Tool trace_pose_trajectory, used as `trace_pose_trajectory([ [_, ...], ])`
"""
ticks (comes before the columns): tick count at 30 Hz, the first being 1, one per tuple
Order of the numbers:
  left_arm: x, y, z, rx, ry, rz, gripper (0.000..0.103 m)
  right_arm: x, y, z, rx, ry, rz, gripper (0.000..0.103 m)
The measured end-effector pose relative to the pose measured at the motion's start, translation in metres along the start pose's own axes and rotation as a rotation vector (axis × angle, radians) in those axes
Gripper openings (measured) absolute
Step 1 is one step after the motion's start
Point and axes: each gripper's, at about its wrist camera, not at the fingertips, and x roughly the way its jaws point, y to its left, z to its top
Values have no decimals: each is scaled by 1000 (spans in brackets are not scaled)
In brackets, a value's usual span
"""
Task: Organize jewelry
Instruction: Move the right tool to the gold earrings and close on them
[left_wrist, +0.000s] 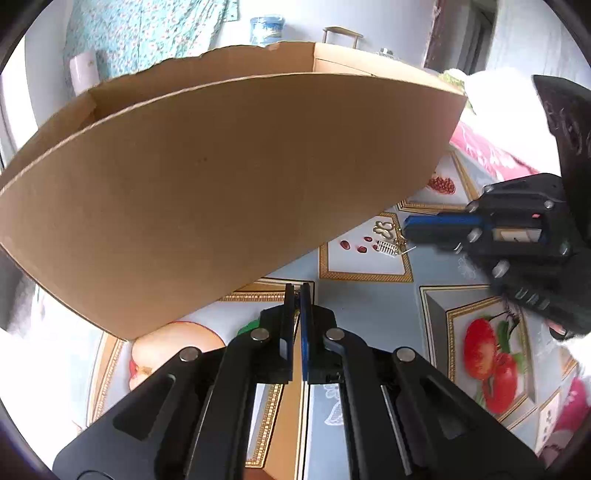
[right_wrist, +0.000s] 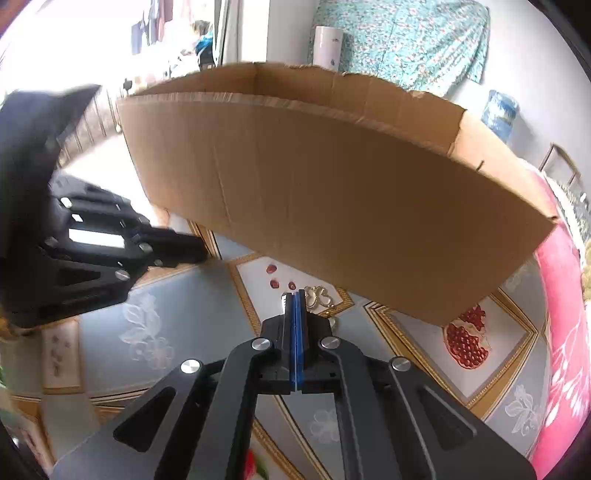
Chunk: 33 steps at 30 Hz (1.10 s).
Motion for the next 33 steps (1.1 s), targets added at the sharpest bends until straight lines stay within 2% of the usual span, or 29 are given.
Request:
trace_pose_trajectory([
  [2,-1,1,-1,-11,3,-4,2,-7,-9,4,30,-6,27,0],
  [5,-2,-1,-2,-3,4,-5,2,-6,-8,5,-4,12,34,0],
  [10,-3,-2,-3,-13,-1,-11,2,26,6,7,-64,77,53,4],
  [18,-2,-1,-4,-11,-4,-16,2,51,15,15,-104,87,50,5],
  [22,-1,0,-4,-20,-6,-26,2,50,13,13,-104,83,11,23],
  [23,-1,0,-4,-22,-6,-28,2,50,11,13,-96,84,18,24],
  [25,-1,0,-4,-24,-6,-31,2,50,9,12,-86,81,47,24],
  [29,-1,1,-5,-30,-7,-36,2,50,13,11,-106,83,64,7],
  [33,-1,2,-5,-37,-7,-44,2,45,21,10,-114,75,45,7],
])
